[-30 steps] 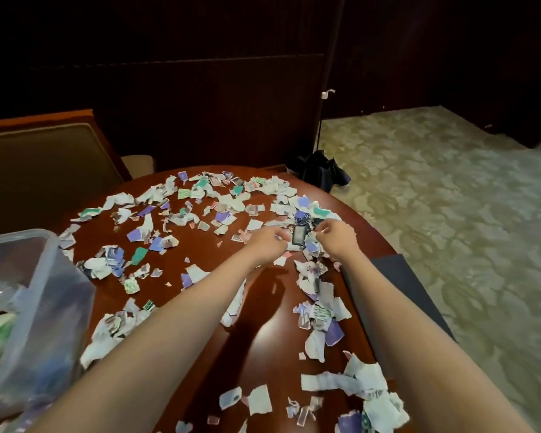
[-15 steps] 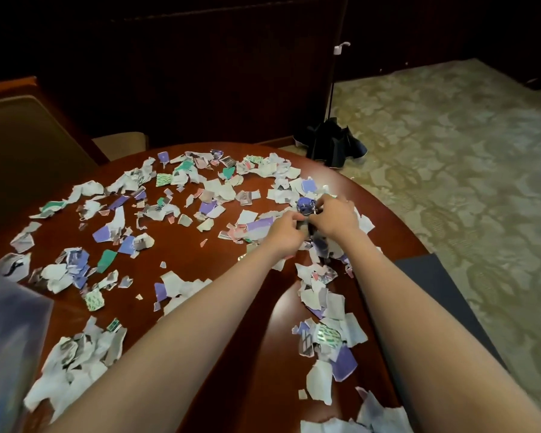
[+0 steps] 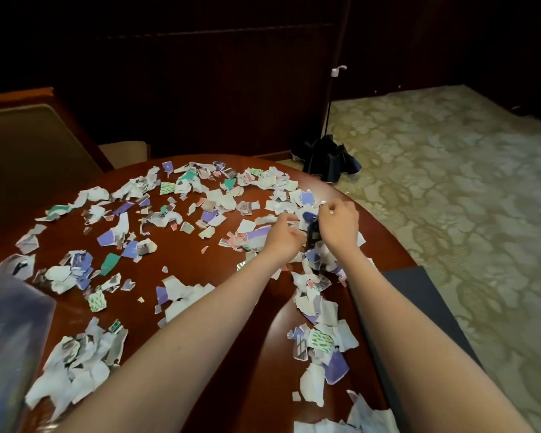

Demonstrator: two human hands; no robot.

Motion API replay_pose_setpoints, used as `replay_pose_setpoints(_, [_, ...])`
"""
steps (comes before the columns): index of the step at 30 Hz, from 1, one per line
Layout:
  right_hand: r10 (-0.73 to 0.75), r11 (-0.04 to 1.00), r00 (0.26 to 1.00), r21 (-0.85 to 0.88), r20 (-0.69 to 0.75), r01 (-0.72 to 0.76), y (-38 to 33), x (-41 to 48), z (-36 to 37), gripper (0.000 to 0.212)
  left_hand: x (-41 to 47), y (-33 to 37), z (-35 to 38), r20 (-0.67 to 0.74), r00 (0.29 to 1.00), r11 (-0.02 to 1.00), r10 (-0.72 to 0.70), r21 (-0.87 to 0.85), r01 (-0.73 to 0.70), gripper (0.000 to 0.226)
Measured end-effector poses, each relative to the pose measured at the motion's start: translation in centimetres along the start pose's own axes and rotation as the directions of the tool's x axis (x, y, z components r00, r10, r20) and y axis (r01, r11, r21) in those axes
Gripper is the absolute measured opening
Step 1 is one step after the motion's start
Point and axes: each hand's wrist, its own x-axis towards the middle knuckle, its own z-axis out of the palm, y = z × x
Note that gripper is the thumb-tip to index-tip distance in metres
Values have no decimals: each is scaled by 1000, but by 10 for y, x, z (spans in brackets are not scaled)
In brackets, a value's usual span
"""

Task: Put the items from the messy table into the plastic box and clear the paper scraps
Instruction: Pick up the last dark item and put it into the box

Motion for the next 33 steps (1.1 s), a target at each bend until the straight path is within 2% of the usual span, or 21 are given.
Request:
replay_pose_setpoints(2, [38, 976, 999, 214, -4, -36, -9, -4, -9, 34, -9, 5, -7, -6, 1000, 999, 5, -32, -5, 41])
replay_pose_setpoints(5, [111, 906, 993, 405, 44, -119, -30, -18, -30, 23, -28, 16, -18, -9, 998, 996, 56, -74, -57, 49])
replay_pose_setpoints(8, [104, 837, 990, 530, 95, -139, -57, -34, -50, 21, -51, 30, -31, 43, 991, 985, 129, -120, -123, 62])
replay_pose_setpoints(11, [63, 784, 994, 612, 84, -101, -86, -52, -67, 26, -74, 41, -43, 94, 977, 970, 190, -174, -172, 70])
replay_pose_setpoints(14, [25, 771, 997, 633, 77, -69, -114, -71, -76, 23, -95, 50, -55, 63, 974, 951, 215, -241, -194, 69])
replay_pose_setpoints(16, [16, 758, 995, 648, 96, -74, -129, -85, -75, 21, -110, 53, -65, 39, 976, 920, 214, -343, -188, 64])
replay_pose_setpoints(19, [0, 717, 987, 688, 162, -113, -149, -107, -71, 18, -128, 52, -83, 17, 984, 865, 178, -480, -148, 43])
replay_pose_setpoints(21, [-17, 739, 984, 665, 176, -106, -160, -122, -68, 17, -140, 47, -98, 10, 994, 842, 111, -532, -89, 28])
replay_pose_setpoints(24, [-16, 731, 981, 672, 192, -119, -179, -146, -61, 16, -157, 31, -124, 19, 998, 769, 62, -639, -35, 35])
replay_pose_setpoints(27, [-10, 722, 976, 677, 217, -143, -200, -169, -49, 17, -177, 18, -154, 73, 993, 687, 90, -727, -9, 25])
replay_pose_setpoints(30, [-17, 730, 971, 666, 240, -152, -221, -194, -27, 17, -196, 6, -185, 76, 996, 679, 51, -734, 21, 22])
replay_pose_setpoints(33, [-38, 779, 964, 612, 263, -137, -244, -221, -3, 22, -211, -12, -220, 27, 1000, 697, -5, -717, 23, 35])
